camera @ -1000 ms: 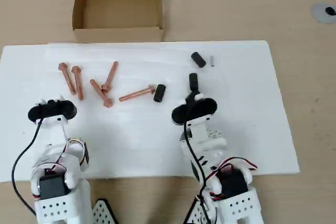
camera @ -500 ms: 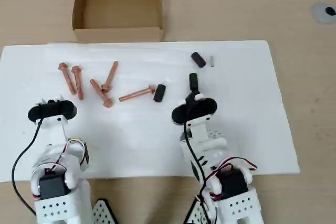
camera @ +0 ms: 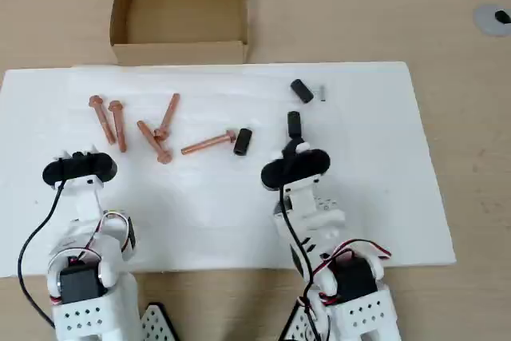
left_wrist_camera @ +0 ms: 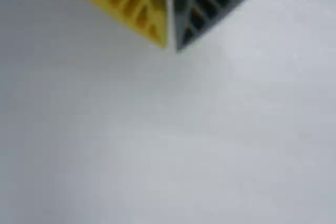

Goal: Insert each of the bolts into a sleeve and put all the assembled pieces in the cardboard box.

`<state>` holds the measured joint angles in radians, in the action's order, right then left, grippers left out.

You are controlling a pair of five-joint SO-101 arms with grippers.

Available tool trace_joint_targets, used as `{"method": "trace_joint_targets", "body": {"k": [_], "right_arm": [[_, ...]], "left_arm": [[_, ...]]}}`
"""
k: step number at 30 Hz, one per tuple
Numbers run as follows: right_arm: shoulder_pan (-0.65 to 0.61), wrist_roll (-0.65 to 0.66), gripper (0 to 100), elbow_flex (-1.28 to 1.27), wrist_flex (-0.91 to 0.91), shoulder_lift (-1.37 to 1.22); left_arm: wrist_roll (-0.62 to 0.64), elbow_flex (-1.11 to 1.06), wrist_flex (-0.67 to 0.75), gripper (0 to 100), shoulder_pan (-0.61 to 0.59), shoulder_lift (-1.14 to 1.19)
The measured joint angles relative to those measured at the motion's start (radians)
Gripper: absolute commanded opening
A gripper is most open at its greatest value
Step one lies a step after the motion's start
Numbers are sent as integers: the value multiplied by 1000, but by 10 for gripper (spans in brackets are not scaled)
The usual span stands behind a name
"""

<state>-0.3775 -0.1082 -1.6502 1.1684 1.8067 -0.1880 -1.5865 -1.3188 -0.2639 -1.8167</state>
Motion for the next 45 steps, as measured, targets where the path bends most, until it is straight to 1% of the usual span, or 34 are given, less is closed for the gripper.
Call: {"method": "trace_joint_targets", "body": {"k": [43, 45], "right_arm": [[0, 0, 11, 0, 0, 0], [0, 0, 11, 0, 0, 0]], "left_arm": [[0, 0, 0, 6, 0, 0], [0, -3, 21, 5, 0, 0]]}}
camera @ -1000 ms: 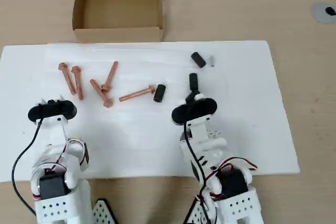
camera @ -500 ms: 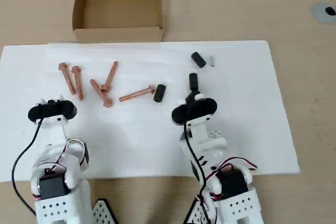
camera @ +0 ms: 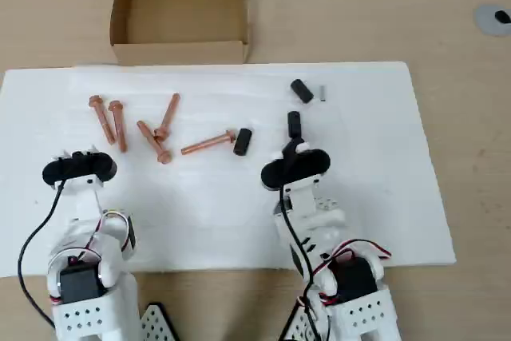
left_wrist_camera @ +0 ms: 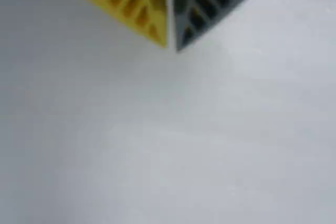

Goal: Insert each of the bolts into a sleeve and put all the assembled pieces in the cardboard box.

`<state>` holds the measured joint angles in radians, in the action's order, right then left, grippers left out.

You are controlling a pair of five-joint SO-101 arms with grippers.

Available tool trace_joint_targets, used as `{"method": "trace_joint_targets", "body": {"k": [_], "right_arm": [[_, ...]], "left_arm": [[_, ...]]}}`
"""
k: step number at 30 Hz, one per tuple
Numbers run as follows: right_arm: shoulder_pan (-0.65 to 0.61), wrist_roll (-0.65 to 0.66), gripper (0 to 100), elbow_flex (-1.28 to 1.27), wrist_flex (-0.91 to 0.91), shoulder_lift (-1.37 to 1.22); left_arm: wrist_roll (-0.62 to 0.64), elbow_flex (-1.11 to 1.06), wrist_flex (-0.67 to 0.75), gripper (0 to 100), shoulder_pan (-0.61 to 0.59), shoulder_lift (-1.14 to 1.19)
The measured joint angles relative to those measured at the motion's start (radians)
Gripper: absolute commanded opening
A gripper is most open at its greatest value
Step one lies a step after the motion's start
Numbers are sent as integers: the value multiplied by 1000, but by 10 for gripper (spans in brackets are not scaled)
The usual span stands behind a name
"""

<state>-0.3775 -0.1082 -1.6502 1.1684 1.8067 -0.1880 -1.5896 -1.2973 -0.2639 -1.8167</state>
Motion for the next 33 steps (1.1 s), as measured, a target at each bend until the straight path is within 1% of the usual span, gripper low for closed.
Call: {"method": "trace_joint_targets", "body": {"k": [2, 5, 8, 12, 15, 20, 24, 29, 33], "right_arm": [[0, 0, 11, -3, -11, 0], [-43, 15, 10, -3, -18, 0], [-48, 28, 10, -3, -21, 0], [2, 52, 10, 43, -21, 0], [34, 84, 10, 133, -25, -15], [43, 92, 10, 365, -37, -273], [44, 92, 10, 606, -37, -603], [44, 92, 10, 905, -5, -1028], [46, 92, 10, 1074, 34, -1304]], "left_arm": [[0, -5, 15, 6, 0, 0], [0, -5, 23, 6, 0, 0], [0, -5, 68, 6, 0, 0], [2, 54, 87, 7, 0, 40], [2, 161, 94, 7, 0, 152], [2, 456, 173, 7, -49, 500], [35, 686, 224, 7, -60, 888], [87, 965, 229, 7, -63, 1359], [161, 1208, 158, 7, -63, 1686]]}}
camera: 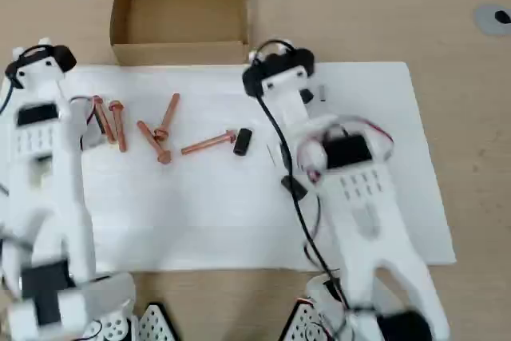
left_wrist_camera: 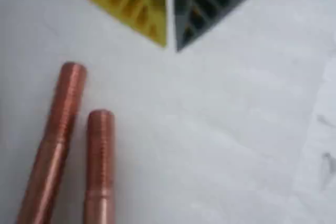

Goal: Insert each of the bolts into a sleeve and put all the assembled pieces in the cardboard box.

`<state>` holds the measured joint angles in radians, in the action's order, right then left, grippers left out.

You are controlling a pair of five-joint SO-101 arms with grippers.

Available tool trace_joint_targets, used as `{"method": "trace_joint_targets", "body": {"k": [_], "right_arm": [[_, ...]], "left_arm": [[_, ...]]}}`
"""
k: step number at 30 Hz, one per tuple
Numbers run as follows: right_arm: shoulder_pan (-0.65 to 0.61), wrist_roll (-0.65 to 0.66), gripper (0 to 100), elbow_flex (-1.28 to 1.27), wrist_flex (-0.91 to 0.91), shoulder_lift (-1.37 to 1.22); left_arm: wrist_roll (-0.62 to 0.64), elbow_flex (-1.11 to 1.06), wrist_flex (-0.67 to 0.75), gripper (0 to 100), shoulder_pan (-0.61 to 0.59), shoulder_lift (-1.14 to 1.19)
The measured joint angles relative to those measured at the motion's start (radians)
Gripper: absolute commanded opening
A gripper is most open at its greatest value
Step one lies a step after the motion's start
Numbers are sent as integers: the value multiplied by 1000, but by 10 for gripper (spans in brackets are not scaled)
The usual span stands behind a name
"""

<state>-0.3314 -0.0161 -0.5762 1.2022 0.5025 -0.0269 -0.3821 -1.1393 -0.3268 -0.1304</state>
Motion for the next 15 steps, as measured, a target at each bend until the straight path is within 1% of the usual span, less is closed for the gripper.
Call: {"method": "trace_joint_targets", "body": {"k": [3, 7, 13, 15], "right_arm": [[0, 0, 10, 68, 12, -137], [0, 0, 10, 103, 12, -229], [0, 0, 10, 104, -11, -269], [0, 0, 10, 104, -25, -272]], "left_arm": [[41, 187, -86, 7, 0, 192], [66, 417, -186, 7, -2, 376], [72, 689, -299, 8, -3, 534], [72, 760, -318, 33, -3, 568]]}}
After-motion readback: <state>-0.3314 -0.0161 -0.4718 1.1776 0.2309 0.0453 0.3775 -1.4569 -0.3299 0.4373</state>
